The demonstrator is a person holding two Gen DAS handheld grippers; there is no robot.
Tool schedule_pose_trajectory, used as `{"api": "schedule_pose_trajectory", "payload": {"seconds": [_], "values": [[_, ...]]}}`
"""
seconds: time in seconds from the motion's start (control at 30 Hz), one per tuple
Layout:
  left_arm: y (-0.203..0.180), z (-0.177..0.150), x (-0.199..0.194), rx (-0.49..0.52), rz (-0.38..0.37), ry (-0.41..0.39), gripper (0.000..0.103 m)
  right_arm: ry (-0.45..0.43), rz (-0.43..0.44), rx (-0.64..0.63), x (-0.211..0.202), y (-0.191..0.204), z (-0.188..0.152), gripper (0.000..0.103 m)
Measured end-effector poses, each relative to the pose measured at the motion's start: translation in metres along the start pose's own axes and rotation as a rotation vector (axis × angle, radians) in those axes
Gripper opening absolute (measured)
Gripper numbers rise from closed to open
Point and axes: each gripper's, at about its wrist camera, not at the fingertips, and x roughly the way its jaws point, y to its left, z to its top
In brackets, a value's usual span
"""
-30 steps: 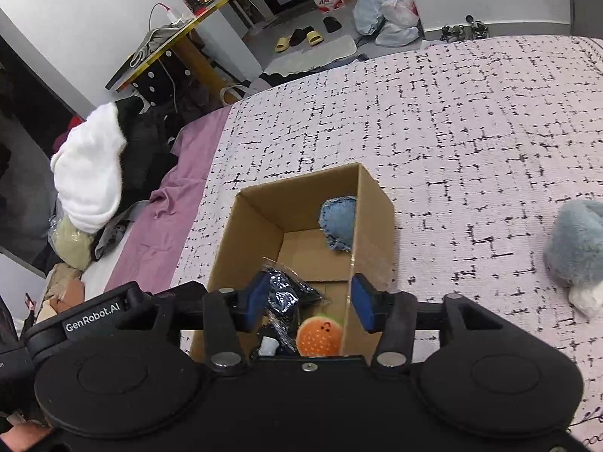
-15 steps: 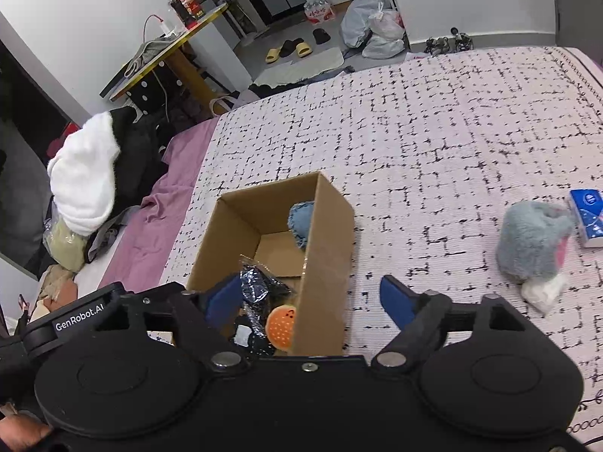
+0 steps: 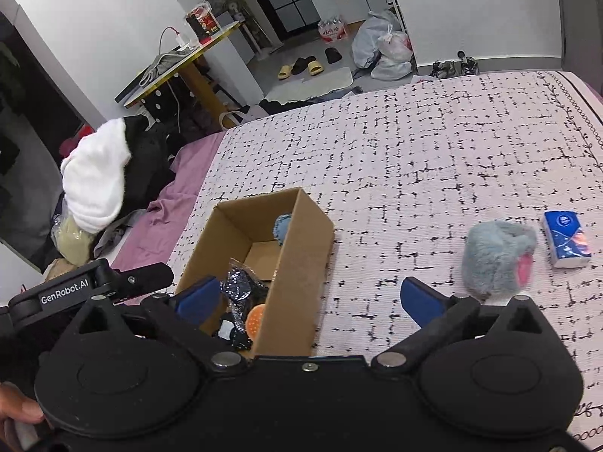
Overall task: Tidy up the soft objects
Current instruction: 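Open both grippers to drop the denim plush and wrapped item into the box, then move both grippers from the box to the grey fluffy plush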
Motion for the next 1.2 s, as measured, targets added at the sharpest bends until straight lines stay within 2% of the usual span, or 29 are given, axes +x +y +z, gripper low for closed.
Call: {"api": "schedule_pose_trajectory", "payload": {"seconds": [0.63, 0.93, 1.2], "values": [[-0.077, -0.027, 0.007, 0.138, 0.021, 0.042, 0.103, -0.037, -0.021, 0.067, -0.035, -0.073, -0.001, 0.103], [-0.102, -0.033, 0.017, 0.148, 0.018, 0.066, 0.103, -0.060, -0.036, 0.140, -0.045, -0.111, 0.011, 0.103], [-0.124, -0.034, 0.027, 0.161, 0.009, 0.063, 0.103, -0.098, -0.008, 0.208, -0.041, -0.133, 0.031, 0.103]]}}
